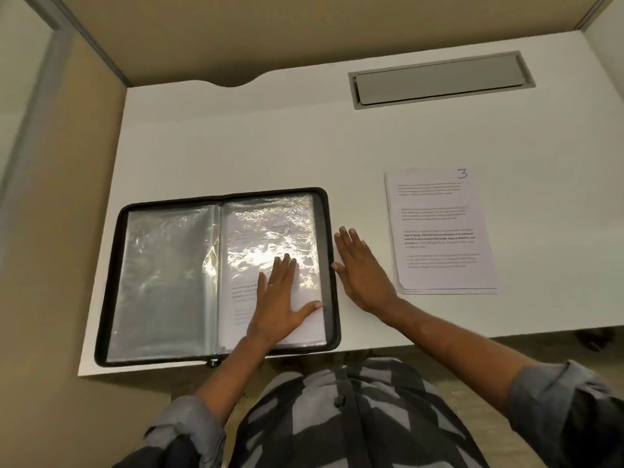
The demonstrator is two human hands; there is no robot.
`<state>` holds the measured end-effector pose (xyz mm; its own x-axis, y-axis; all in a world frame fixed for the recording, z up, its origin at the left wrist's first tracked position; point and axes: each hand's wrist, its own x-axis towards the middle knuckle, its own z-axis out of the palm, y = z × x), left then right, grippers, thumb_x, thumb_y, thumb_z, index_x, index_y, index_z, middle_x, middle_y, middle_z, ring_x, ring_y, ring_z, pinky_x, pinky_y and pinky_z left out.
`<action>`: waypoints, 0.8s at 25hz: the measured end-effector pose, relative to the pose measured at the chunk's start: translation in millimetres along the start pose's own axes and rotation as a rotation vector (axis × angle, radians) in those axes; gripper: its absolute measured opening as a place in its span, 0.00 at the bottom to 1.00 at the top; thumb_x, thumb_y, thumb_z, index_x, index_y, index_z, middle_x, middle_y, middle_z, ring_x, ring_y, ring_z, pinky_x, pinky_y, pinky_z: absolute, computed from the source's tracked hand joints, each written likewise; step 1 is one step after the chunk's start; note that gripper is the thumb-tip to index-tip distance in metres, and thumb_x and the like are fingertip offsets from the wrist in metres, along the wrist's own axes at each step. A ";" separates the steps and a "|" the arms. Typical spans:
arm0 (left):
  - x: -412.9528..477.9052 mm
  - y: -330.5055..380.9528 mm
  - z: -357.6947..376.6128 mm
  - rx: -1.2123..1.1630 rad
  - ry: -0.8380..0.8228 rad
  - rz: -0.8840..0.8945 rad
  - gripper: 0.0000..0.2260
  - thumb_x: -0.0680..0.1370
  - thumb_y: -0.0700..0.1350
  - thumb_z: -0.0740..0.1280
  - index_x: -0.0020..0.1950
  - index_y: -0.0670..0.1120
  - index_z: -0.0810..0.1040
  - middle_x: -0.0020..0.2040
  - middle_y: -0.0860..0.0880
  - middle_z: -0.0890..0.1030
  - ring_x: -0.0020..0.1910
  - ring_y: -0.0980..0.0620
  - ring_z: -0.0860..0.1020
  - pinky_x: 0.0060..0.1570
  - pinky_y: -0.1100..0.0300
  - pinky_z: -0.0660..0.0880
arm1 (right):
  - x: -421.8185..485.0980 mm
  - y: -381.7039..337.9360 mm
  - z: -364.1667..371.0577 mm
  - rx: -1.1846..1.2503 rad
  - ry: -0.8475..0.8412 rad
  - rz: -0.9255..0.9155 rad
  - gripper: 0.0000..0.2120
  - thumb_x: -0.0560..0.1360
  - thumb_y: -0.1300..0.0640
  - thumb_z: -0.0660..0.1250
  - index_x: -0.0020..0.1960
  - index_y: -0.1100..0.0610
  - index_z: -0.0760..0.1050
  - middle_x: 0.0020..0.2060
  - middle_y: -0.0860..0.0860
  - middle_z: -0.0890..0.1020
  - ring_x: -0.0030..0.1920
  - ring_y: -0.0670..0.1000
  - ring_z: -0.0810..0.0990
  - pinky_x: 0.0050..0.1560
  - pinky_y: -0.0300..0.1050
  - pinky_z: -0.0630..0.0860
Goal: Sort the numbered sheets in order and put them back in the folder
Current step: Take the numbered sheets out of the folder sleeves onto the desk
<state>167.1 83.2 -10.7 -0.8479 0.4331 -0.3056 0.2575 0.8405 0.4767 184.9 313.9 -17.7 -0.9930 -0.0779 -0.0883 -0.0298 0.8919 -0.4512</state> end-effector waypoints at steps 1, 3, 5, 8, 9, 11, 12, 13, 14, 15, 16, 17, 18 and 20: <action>-3.6 -5.5 -0.5 0.032 -0.027 0.016 0.50 0.74 0.75 0.61 0.84 0.52 0.40 0.82 0.56 0.34 0.80 0.58 0.32 0.78 0.49 0.31 | -1.5 -8.9 4.0 -0.017 -0.007 0.005 0.29 0.88 0.50 0.52 0.83 0.59 0.48 0.83 0.55 0.49 0.83 0.54 0.45 0.81 0.51 0.47; -10.8 -19.0 -0.8 0.122 -0.062 0.049 0.52 0.73 0.77 0.59 0.83 0.51 0.36 0.82 0.53 0.31 0.79 0.56 0.30 0.77 0.45 0.31 | -5.1 -31.0 14.9 -0.052 -0.023 0.010 0.29 0.88 0.49 0.51 0.83 0.59 0.48 0.83 0.55 0.48 0.82 0.54 0.45 0.81 0.51 0.47; -14.4 -32.8 0.4 0.212 -0.107 0.076 0.52 0.74 0.77 0.57 0.83 0.49 0.34 0.81 0.51 0.30 0.79 0.53 0.28 0.77 0.40 0.32 | -8.4 -51.2 25.3 -0.066 -0.029 0.025 0.29 0.87 0.46 0.47 0.83 0.58 0.46 0.83 0.54 0.47 0.82 0.53 0.43 0.81 0.49 0.45; -18.6 -51.8 3.4 0.273 -0.131 0.111 0.49 0.76 0.74 0.54 0.83 0.48 0.35 0.81 0.48 0.31 0.79 0.49 0.29 0.77 0.37 0.33 | -14.9 -71.4 42.6 -0.087 -0.009 0.044 0.31 0.86 0.44 0.44 0.83 0.59 0.47 0.83 0.54 0.47 0.83 0.54 0.44 0.81 0.52 0.49; -19.3 -54.8 2.6 0.266 -0.126 0.120 0.46 0.78 0.72 0.53 0.83 0.48 0.37 0.82 0.48 0.32 0.80 0.48 0.30 0.77 0.37 0.33 | -16.6 -74.3 46.1 -0.104 0.000 0.053 0.30 0.86 0.47 0.49 0.83 0.59 0.47 0.83 0.55 0.47 0.83 0.55 0.44 0.81 0.54 0.51; -21.3 -57.7 -2.5 0.250 -0.088 0.153 0.37 0.83 0.65 0.53 0.84 0.49 0.42 0.83 0.49 0.37 0.82 0.48 0.35 0.79 0.38 0.38 | -19.0 -80.5 49.7 -0.140 0.010 0.083 0.31 0.84 0.57 0.57 0.83 0.59 0.47 0.82 0.56 0.48 0.82 0.56 0.45 0.81 0.57 0.55; -22.8 -60.4 -5.8 0.235 -0.063 0.172 0.32 0.86 0.60 0.53 0.84 0.49 0.45 0.84 0.49 0.41 0.82 0.49 0.38 0.79 0.39 0.40 | -20.2 -85.8 50.0 -0.152 0.007 0.116 0.33 0.83 0.59 0.57 0.82 0.58 0.45 0.82 0.56 0.48 0.82 0.56 0.44 0.81 0.57 0.54; -24.2 -63.5 -9.2 0.194 -0.034 0.190 0.28 0.87 0.55 0.53 0.84 0.49 0.48 0.84 0.49 0.45 0.83 0.49 0.41 0.80 0.40 0.43 | -21.5 -90.5 49.1 -0.159 0.006 0.154 0.34 0.81 0.57 0.55 0.82 0.58 0.43 0.82 0.57 0.48 0.82 0.56 0.44 0.81 0.57 0.52; -25.9 -66.4 -13.6 0.117 -0.001 0.202 0.25 0.87 0.52 0.53 0.84 0.50 0.52 0.84 0.50 0.49 0.83 0.50 0.45 0.80 0.41 0.46 | -22.3 -94.4 48.4 -0.160 0.012 0.185 0.34 0.80 0.55 0.54 0.81 0.59 0.42 0.82 0.58 0.48 0.82 0.57 0.44 0.81 0.57 0.51; -28.2 -69.4 -19.4 0.016 0.029 0.205 0.23 0.88 0.50 0.53 0.83 0.50 0.56 0.83 0.51 0.52 0.83 0.51 0.47 0.80 0.42 0.47 | -23.2 -97.8 49.3 -0.166 0.019 0.200 0.34 0.80 0.55 0.53 0.81 0.59 0.42 0.82 0.58 0.48 0.82 0.58 0.45 0.81 0.58 0.51; -30.6 -71.4 -26.6 -0.094 0.052 0.198 0.22 0.88 0.49 0.53 0.83 0.52 0.59 0.83 0.52 0.55 0.83 0.53 0.49 0.81 0.44 0.48 | -23.0 -101.7 50.0 -0.173 0.025 0.205 0.33 0.80 0.56 0.53 0.82 0.60 0.44 0.82 0.59 0.48 0.82 0.58 0.46 0.81 0.59 0.52; -33.9 -74.4 -35.1 -0.200 0.072 0.188 0.21 0.88 0.49 0.53 0.82 0.53 0.60 0.83 0.53 0.56 0.82 0.55 0.50 0.81 0.47 0.49 | -21.1 -107.6 52.1 -0.184 0.028 0.206 0.33 0.82 0.56 0.53 0.83 0.60 0.46 0.82 0.59 0.48 0.82 0.59 0.45 0.81 0.59 0.52; -38.0 -76.3 -45.0 -0.284 0.100 0.177 0.21 0.88 0.50 0.54 0.82 0.55 0.60 0.82 0.54 0.57 0.82 0.56 0.51 0.81 0.49 0.50 | -17.4 -114.6 54.9 -0.190 0.030 0.203 0.32 0.83 0.54 0.53 0.83 0.61 0.47 0.82 0.59 0.48 0.82 0.58 0.45 0.81 0.59 0.52; -49.2 -79.2 -68.9 -0.433 0.155 0.135 0.21 0.88 0.51 0.54 0.82 0.57 0.58 0.82 0.56 0.59 0.81 0.59 0.55 0.79 0.58 0.53 | -6.0 -134.4 58.8 -0.193 0.026 0.182 0.31 0.85 0.49 0.52 0.83 0.60 0.48 0.82 0.58 0.48 0.82 0.58 0.44 0.81 0.58 0.49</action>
<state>156.5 -27.2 23.4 -0.8877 0.4479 -0.1066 0.1812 0.5528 0.8134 201.5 168.2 -8.8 -0.9866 0.1006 -0.1286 0.1306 0.9588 -0.2521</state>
